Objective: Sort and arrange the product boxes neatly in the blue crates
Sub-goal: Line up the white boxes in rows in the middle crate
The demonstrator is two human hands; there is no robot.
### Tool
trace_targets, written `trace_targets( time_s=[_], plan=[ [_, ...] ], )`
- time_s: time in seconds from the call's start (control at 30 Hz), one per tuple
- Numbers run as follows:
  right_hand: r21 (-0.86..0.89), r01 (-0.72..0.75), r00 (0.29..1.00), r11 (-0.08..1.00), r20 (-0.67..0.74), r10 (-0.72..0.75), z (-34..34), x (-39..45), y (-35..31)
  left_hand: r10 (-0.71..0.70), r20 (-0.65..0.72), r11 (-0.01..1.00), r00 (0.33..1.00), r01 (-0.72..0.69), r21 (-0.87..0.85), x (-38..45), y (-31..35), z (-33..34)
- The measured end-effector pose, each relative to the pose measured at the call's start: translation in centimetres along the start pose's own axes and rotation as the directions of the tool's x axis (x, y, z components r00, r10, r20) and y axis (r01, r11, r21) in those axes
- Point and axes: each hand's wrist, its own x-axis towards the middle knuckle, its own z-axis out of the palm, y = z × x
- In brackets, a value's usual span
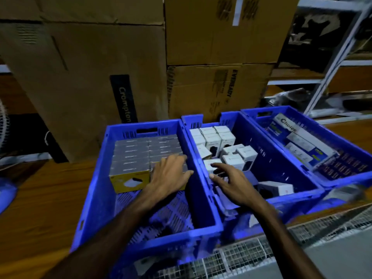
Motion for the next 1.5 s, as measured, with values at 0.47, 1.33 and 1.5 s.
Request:
trace_targets(
  time_s=[0.47, 1.33, 1.5],
  plan=[
    [0.058, -0.009, 0.998, 0.998, 0.06, 0.006, -10.8, -1.5, 11.1, -0.161, -0.221, 0.936, 0.962, 0.077, -0.344, 1.3, 10.3, 2.6],
    [-0.462, -0.052, 0.959, 0.885, 0.225, 0.173, 1.8, 17.5, 4.7, -0.493, 0.203, 0.22, 0.846, 0.347, -0.912, 10.4, 5.8, 2.8],
    [-0.382, 0.01, 0.967, 0.924, 0.239, 0.089, 0.9, 19.1, 6.7, -0.619, 0.135, 0.257, 0.774, 0.362, -0.896, 8.2, 6.9, 3.3]
  ],
)
